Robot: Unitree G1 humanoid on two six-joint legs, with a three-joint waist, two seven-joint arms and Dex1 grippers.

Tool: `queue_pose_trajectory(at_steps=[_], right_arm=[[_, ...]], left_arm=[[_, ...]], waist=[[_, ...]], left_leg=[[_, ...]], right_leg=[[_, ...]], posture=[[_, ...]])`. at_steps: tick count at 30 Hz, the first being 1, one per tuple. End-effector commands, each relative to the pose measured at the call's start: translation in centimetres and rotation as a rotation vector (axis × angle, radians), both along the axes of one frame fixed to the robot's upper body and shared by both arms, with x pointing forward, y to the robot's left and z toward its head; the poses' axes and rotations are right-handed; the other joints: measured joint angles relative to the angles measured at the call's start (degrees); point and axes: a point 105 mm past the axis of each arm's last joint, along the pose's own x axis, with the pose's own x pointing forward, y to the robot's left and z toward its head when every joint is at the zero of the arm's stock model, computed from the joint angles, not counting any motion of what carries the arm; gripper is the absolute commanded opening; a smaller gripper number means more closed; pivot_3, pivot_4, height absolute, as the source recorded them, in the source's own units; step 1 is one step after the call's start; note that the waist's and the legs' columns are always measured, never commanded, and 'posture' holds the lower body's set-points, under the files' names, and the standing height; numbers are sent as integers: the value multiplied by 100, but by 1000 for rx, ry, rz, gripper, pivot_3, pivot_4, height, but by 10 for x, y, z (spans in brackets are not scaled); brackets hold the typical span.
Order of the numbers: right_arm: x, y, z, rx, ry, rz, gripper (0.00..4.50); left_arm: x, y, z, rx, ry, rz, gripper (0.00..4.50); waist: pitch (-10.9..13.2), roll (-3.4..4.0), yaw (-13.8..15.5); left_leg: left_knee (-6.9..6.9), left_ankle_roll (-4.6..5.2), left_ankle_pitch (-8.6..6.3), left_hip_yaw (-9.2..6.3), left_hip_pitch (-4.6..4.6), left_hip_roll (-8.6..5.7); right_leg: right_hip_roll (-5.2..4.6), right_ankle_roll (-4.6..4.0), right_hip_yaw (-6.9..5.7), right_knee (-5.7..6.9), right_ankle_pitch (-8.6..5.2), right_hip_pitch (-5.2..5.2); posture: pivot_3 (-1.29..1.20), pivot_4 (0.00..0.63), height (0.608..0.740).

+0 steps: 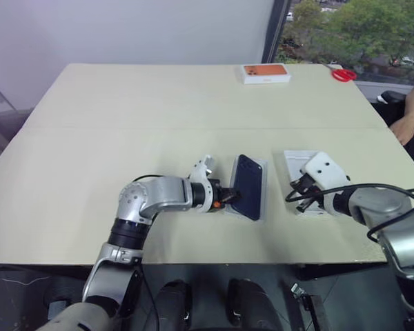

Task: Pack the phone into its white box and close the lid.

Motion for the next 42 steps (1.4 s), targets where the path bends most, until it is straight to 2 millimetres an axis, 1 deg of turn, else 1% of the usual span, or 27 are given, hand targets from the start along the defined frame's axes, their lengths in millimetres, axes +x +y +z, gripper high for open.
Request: queue_pose_trajectory(at_steps=[1, 6, 10, 13, 26, 32, 34, 35, 36, 38, 39, 41, 42], right_arm=[[-4, 3, 12, -14, -48, 38, 0], [-11, 10, 10, 3, -35, 82, 0], [-19, 20, 13, 53, -29, 134, 0], [-22, 23, 12, 58, -23, 155, 0], [-21, 25, 11, 65, -30, 159, 0], [-20, 26, 11, 62, -33, 159, 0], [-20, 26, 11, 61, -34, 159, 0], [-20, 26, 11, 60, -34, 158, 0], [-20, 26, 11, 59, -35, 158, 0], [-20, 26, 12, 59, -37, 159, 0], [-19, 26, 12, 59, -39, 159, 0], [-19, 27, 13, 58, -42, 160, 0], [-19, 27, 13, 58, -42, 161, 0]], left_arm=[[-3, -9, 15, -33, -43, -41, 37], [2, -10, 16, -37, -55, -31, 37], [7, -9, 18, -35, -81, -16, 37], [8, -9, 18, -37, -84, -17, 37], [14, -11, 16, -41, -100, -10, 37], [12, -14, 15, -48, -99, -37, 37], [11, -14, 15, -49, -98, -48, 961], [10, -14, 15, -51, -97, -57, 1296], [9, -14, 15, -52, -96, -64, 1743], [8, -12, 15, -51, -97, -71, 2730], [8, -10, 16, -50, -98, -71, 3331], [9, -6, 17, -47, -102, -71, 4246], [9, -3, 18, -47, -104, -70, 4246]], waist=[[0, 0, 1], [0, 0, 0], [0, 0, 0], [0, 0, 0], [0, -1, 0], [1, -1, 2], [0, -1, 1], [1, -1, 1], [0, -1, 0], [0, -1, 0], [0, -1, 0], [0, -1, 0], [0, -1, 0]], left_leg=[[0, 0, 0, 0, 0, 0], [0, 0, 0, -1, 1, 1], [0, 0, 0, -1, 1, 1], [0, 5, -2, -1, 1, 1], [1, 7, -4, -1, 2, 1], [1, 8, -4, -1, 2, 1], [1, 9, -5, -1, 2, 1], [1, 10, -5, -2, 2, 2], [1, 10, -6, -2, 2, 2], [1, 11, -6, -2, 2, 2], [1, 11, -6, -2, 3, 2], [1, 11, -6, -2, 3, 2], [1, 11, -6, -2, 4, 2]], right_leg=[[1, 0, 0, 0, 0, 0], [4, 1, -1, 0, 0, 2], [5, 1, -1, -1, -1, 2], [6, 1, -2, -1, -1, 4], [5, 1, -1, -2, -1, 5], [5, 1, -2, -3, -1, 6], [5, 1, -1, -3, -1, 5], [5, 1, -2, -3, -1, 5], [5, 1, -1, -3, -1, 5], [5, 2, -2, -3, -1, 5], [5, 2, -2, -3, -1, 6], [5, 2, -1, -3, -1, 5], [5, 2, -1, -2, -1, 6]], posture=[[0, 150, 740], [0, 150, 740], [0, 150, 740], [0, 150, 740], [0, 150, 740], [0, 150, 740], [0, 150, 740], [0, 150, 740], [0, 150, 740], [0, 150, 740], [0, 150, 740], [0, 150, 740], [0, 150, 740]])
